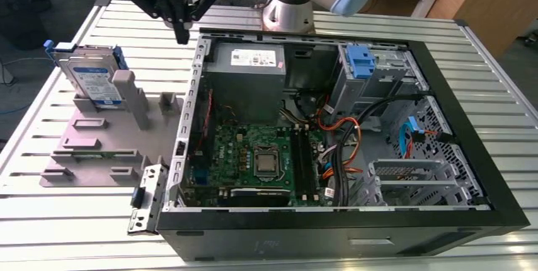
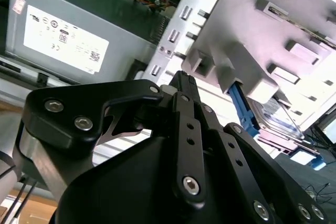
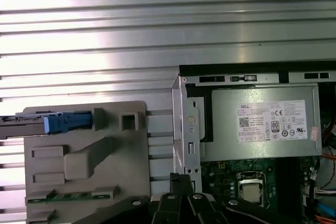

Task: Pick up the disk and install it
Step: 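Reach for the disk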

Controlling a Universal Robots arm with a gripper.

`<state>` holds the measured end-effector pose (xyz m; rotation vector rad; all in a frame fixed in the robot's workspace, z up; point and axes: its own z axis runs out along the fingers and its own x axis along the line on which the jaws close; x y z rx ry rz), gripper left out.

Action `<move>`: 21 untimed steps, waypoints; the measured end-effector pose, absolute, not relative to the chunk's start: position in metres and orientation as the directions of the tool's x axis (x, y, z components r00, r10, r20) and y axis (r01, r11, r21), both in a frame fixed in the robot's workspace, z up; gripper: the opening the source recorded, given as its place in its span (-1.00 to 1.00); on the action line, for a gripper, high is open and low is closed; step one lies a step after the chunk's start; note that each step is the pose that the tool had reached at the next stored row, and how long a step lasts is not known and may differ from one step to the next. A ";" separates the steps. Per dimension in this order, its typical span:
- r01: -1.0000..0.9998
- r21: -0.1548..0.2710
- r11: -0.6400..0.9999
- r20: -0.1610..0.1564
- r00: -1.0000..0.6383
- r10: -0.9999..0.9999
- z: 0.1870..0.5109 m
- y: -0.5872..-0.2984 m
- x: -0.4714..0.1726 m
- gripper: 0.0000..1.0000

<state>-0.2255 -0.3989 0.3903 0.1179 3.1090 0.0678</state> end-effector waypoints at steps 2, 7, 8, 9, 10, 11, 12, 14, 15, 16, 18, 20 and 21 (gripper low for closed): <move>0.075 0.045 0.996 -0.028 -0.997 0.076 0.390 -0.399 -0.232 -0.79; 0.076 0.045 0.996 -0.028 -0.997 0.077 0.389 -0.398 -0.247 -0.79; 0.076 0.045 0.996 -0.028 -0.997 0.077 0.388 -0.398 -0.250 -0.79; 0.076 0.045 0.996 -0.028 -0.997 0.077 0.388 -0.397 -0.253 -0.79; 0.076 0.045 0.996 -0.028 -0.997 0.077 0.387 -0.397 -0.256 -0.79; 0.076 0.045 0.996 -0.028 -0.997 0.077 0.387 -0.396 -0.259 -0.79; 0.076 0.045 0.996 -0.028 -0.997 0.077 0.386 -0.396 -0.262 -0.79; 0.076 0.045 0.996 -0.028 -0.997 0.077 0.386 -0.395 -0.266 -0.79; 0.076 0.045 0.996 -0.028 -0.997 0.077 0.385 -0.395 -0.268 -0.79; 0.076 0.045 0.996 -0.028 -0.997 0.077 0.385 -0.395 -0.270 -0.79; 0.076 0.045 0.996 -0.028 -0.997 0.077 0.384 -0.394 -0.275 -0.79; 0.077 0.045 0.996 -0.028 -0.997 0.078 0.384 -0.394 -0.280 -0.79; 0.077 0.045 0.996 -0.028 -0.997 0.078 0.383 -0.393 -0.282 -0.79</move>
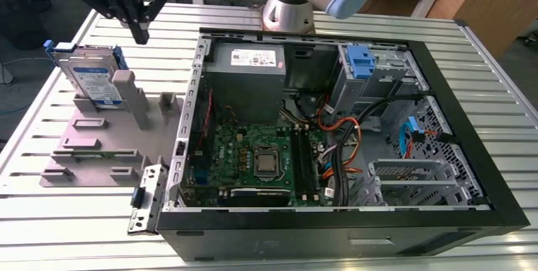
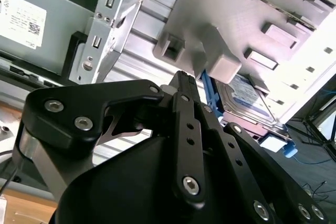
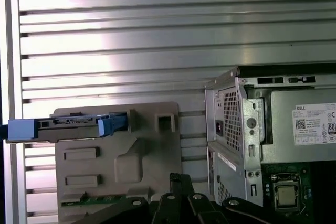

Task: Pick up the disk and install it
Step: 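Reach for the disk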

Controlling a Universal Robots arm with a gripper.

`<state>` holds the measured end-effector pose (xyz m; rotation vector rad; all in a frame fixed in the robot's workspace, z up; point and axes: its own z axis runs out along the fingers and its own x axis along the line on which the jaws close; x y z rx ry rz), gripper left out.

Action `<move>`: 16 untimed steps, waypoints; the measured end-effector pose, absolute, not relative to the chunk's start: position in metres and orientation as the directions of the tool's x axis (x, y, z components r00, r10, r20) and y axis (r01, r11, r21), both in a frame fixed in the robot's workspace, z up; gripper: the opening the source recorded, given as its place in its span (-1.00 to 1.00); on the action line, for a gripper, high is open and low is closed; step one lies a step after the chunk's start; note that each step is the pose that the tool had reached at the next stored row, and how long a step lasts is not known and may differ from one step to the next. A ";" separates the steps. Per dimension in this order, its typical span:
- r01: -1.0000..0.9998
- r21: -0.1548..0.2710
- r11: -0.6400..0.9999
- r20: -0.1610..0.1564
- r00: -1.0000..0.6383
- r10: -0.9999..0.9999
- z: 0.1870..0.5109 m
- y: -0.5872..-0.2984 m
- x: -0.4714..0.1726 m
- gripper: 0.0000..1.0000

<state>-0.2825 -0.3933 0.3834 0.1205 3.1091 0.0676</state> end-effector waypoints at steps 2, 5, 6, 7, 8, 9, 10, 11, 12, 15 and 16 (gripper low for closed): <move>0.077 0.045 0.996 -0.028 -0.997 0.078 0.383 -0.393 -0.286 -0.79; 0.077 0.045 0.996 -0.028 -0.997 0.078 0.382 -0.393 -0.293 -0.79; 0.077 0.045 0.996 -0.028 -0.997 0.078 0.382 -0.392 -0.295 -0.79; 0.077 0.045 0.996 -0.028 -0.997 0.078 0.382 -0.392 -0.297 -0.79; 0.077 0.045 0.996 -0.028 -0.997 0.079 0.381 -0.391 -0.299 -0.79; 0.078 0.045 0.996 -0.028 -0.996 0.079 0.381 -0.390 -0.300 -0.79; 0.078 0.045 0.996 -0.028 -0.996 0.079 0.381 -0.389 -0.302 -0.79; 0.078 0.045 0.996 -0.028 -0.996 0.080 0.380 -0.388 -0.305 -0.79; 0.079 0.045 0.996 -0.028 -0.996 0.080 0.380 -0.387 -0.307 -0.79; 0.079 0.045 0.996 -0.028 -0.996 0.081 0.378 -0.384 -0.315 -0.79; 0.080 0.045 0.996 -0.028 -0.996 0.081 0.378 -0.383 -0.318 -0.79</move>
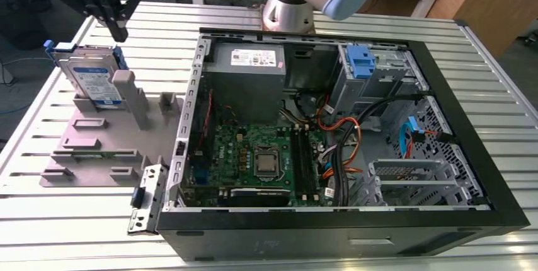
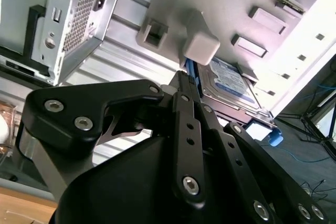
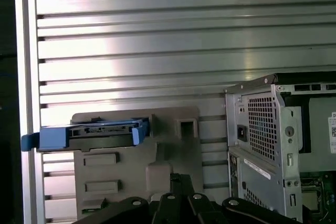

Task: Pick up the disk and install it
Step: 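Reach for the disk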

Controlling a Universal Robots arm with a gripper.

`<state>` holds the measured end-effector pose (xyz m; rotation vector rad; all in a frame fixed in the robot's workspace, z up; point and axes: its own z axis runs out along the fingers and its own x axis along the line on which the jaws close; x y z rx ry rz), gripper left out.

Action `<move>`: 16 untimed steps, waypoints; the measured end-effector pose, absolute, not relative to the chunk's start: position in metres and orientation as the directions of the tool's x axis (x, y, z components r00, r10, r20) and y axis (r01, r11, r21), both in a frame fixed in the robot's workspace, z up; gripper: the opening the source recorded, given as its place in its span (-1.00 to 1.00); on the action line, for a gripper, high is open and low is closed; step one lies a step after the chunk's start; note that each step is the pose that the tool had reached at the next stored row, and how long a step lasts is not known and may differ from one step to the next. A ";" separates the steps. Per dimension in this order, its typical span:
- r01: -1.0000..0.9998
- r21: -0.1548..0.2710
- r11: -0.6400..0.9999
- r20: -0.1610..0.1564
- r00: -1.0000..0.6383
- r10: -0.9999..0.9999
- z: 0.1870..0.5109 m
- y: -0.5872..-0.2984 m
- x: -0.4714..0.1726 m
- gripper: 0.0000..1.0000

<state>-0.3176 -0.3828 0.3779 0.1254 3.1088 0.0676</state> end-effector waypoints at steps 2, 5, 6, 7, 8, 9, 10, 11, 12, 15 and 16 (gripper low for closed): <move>0.081 0.045 0.996 -0.028 -0.996 0.082 0.377 -0.381 -0.324 -0.79; 0.081 0.045 0.996 -0.028 -0.996 0.083 0.375 -0.379 -0.334 -0.79; 0.082 0.045 0.996 -0.028 -0.996 0.083 0.375 -0.378 -0.338 -0.79; 0.082 0.045 0.996 -0.028 -0.996 0.084 0.374 -0.377 -0.341 -0.79; 0.083 0.045 0.996 -0.028 -0.996 0.084 0.374 -0.377 -0.344 -0.79; 0.083 0.045 0.996 -0.028 -0.996 0.085 0.373 -0.376 -0.348 -0.79; 0.084 0.045 0.995 -0.028 -0.996 0.085 0.373 -0.375 -0.351 -0.79; 0.084 0.045 0.995 -0.028 -0.996 0.085 0.372 -0.374 -0.354 -0.79; 0.085 0.045 0.995 -0.028 -0.996 0.086 0.372 -0.373 -0.358 -0.79; 0.086 0.045 0.995 -0.028 -0.996 0.087 0.370 -0.371 -0.367 -0.79; 0.087 0.045 0.995 -0.028 -0.996 0.088 0.370 -0.371 -0.370 -0.79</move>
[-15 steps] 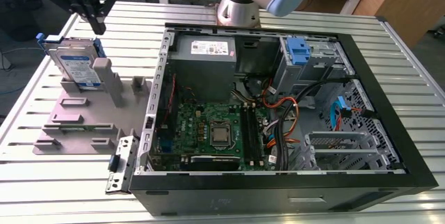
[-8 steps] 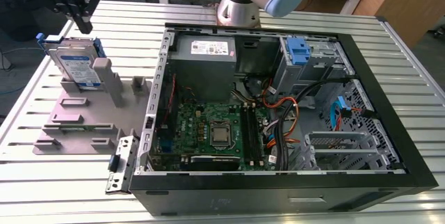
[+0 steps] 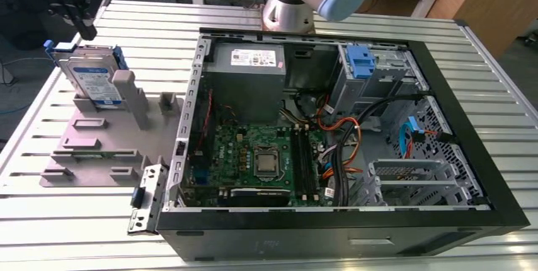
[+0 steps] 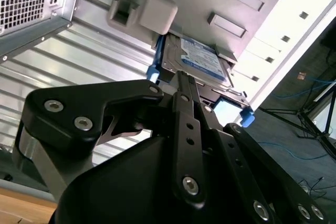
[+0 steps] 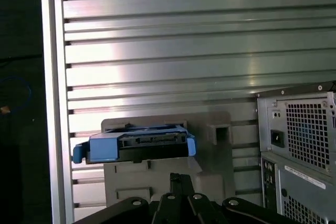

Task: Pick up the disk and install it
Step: 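Reach for the disk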

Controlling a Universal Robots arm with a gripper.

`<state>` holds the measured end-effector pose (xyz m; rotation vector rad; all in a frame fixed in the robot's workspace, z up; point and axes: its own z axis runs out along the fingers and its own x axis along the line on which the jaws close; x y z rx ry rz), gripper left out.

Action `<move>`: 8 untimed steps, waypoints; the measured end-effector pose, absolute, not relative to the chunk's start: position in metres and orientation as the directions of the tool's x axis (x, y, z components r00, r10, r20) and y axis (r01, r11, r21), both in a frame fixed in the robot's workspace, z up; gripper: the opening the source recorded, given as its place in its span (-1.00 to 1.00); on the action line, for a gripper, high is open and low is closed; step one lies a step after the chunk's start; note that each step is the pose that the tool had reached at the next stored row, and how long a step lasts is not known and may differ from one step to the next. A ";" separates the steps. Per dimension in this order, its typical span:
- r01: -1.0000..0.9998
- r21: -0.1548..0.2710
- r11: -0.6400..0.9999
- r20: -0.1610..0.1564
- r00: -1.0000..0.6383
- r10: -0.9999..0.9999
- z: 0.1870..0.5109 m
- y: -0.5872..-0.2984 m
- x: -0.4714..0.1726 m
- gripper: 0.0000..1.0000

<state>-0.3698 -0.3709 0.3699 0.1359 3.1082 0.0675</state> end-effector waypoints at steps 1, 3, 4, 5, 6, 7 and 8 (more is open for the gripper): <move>0.087 0.045 0.995 -0.028 -0.996 0.088 0.369 -0.370 -0.372 -0.79; 0.088 0.045 0.995 -0.028 -0.996 0.089 0.369 -0.370 -0.377 -0.79; 0.088 0.045 0.995 -0.028 -0.996 0.090 0.368 -0.369 -0.379 -0.79; 0.089 0.045 0.995 -0.028 -0.996 0.090 0.368 -0.368 -0.381 -0.79; 0.089 0.045 0.995 -0.028 -0.996 0.090 0.367 -0.367 -0.383 -0.79; 0.089 0.045 0.995 -0.028 -0.996 0.090 0.367 -0.366 -0.385 -0.79; 0.089 0.044 0.995 -0.028 -0.996 0.090 0.366 -0.365 -0.386 -0.79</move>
